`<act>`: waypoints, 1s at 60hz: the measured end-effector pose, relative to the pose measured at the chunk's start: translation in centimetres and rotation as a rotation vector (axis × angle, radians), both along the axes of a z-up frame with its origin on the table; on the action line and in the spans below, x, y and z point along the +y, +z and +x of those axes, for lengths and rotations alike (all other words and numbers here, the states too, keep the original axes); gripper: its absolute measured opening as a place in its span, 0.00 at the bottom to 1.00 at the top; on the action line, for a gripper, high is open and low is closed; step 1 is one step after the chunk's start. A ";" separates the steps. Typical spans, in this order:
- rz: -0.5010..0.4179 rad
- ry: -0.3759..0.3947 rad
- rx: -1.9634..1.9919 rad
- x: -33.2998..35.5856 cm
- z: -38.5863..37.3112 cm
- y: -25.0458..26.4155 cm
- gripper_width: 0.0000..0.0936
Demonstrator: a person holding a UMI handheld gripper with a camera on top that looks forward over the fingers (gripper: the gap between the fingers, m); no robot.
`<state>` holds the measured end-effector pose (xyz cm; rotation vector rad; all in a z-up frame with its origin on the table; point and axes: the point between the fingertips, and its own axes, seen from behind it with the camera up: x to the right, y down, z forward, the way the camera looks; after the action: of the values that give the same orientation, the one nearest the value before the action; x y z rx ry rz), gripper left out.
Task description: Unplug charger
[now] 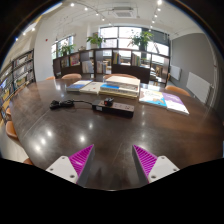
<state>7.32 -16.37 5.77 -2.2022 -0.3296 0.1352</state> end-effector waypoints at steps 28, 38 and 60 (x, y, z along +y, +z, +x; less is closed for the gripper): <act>0.060 -0.177 0.044 26.1 -9.6 -2.8 0.62; 0.059 -0.215 0.070 28.3 -9.6 -3.8 0.29; 0.358 -0.301 0.061 32.3 -5.8 18.6 0.14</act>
<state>1.50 15.92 24.38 -1.8620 0.0163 -0.0219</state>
